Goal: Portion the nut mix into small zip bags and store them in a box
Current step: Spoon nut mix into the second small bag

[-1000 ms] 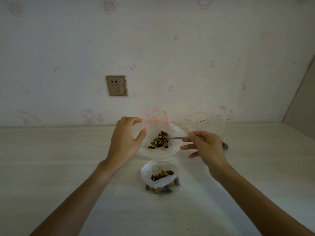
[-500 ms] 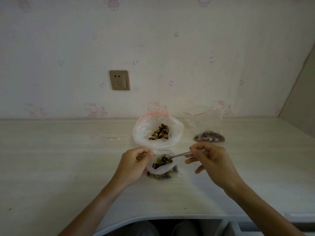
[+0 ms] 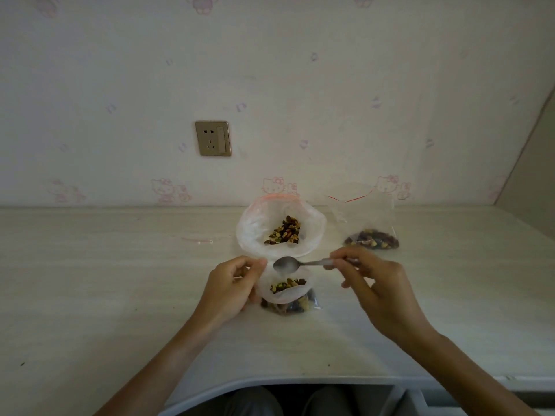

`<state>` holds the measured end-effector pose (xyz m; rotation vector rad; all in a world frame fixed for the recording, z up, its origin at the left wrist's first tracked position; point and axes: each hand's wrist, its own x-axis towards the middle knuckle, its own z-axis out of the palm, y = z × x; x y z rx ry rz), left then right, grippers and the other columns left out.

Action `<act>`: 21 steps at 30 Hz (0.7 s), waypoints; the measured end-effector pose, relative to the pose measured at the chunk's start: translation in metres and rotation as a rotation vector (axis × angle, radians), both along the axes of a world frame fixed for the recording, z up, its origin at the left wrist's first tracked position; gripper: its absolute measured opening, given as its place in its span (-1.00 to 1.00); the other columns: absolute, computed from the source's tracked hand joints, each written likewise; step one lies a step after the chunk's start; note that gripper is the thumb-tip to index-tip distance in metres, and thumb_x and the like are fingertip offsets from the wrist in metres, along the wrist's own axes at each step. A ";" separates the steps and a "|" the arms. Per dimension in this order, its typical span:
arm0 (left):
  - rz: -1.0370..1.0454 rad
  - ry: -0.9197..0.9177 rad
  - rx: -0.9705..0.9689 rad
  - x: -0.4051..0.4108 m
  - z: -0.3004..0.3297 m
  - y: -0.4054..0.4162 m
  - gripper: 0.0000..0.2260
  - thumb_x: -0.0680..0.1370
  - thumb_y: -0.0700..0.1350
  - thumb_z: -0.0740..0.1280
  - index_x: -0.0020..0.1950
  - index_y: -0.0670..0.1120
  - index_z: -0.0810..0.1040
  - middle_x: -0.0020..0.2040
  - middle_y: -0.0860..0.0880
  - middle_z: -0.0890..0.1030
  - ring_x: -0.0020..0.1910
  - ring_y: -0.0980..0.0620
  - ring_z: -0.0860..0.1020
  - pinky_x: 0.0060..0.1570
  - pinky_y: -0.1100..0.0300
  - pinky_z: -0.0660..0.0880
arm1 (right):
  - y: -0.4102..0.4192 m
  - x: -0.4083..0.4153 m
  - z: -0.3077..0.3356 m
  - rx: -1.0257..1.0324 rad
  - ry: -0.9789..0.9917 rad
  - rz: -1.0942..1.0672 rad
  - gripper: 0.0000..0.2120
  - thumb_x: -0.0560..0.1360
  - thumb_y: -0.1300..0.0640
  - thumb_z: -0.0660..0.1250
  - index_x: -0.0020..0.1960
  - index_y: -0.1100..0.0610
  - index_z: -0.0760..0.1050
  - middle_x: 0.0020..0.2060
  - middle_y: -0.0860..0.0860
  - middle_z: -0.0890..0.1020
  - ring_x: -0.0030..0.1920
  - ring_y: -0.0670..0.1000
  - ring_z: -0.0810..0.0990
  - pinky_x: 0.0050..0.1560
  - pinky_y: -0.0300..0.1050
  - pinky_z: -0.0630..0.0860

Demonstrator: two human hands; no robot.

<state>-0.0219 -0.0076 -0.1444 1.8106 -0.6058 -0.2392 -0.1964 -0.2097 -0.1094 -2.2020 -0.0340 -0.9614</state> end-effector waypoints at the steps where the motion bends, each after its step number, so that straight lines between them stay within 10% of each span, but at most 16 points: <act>1: 0.022 0.017 -0.004 0.004 0.000 0.002 -0.68 0.56 0.27 0.36 -0.16 0.06 0.69 -0.36 -0.05 0.67 -0.42 0.01 0.63 -0.46 0.15 0.49 | -0.002 0.004 0.000 0.147 0.016 0.003 -0.85 0.60 -0.04 0.26 0.10 -0.12 0.58 -0.10 -0.17 0.74 -0.12 -0.15 0.71 -0.20 -0.25 0.64; 9: 0.166 0.259 0.069 0.039 0.013 -0.014 -0.40 0.38 0.43 0.47 0.12 -0.04 0.58 -0.04 -0.02 0.73 -0.23 0.08 0.73 -0.34 0.20 0.61 | -0.031 0.055 -0.006 0.617 0.073 -0.160 -0.86 0.66 0.14 0.30 0.08 0.14 0.62 -0.16 -0.03 0.77 -0.07 -0.06 0.76 -0.21 -0.08 0.70; 21: 0.054 0.279 -0.191 0.057 0.020 -0.065 -0.76 0.56 -0.26 0.38 0.18 -0.03 0.64 -0.04 -0.10 0.77 -0.08 -0.07 0.76 -0.17 0.04 0.70 | -0.030 0.110 -0.020 0.378 0.273 -0.239 -0.84 0.64 0.05 0.34 -0.11 -0.03 0.62 -0.24 -0.11 0.74 -0.20 -0.23 0.70 -0.06 -0.12 0.67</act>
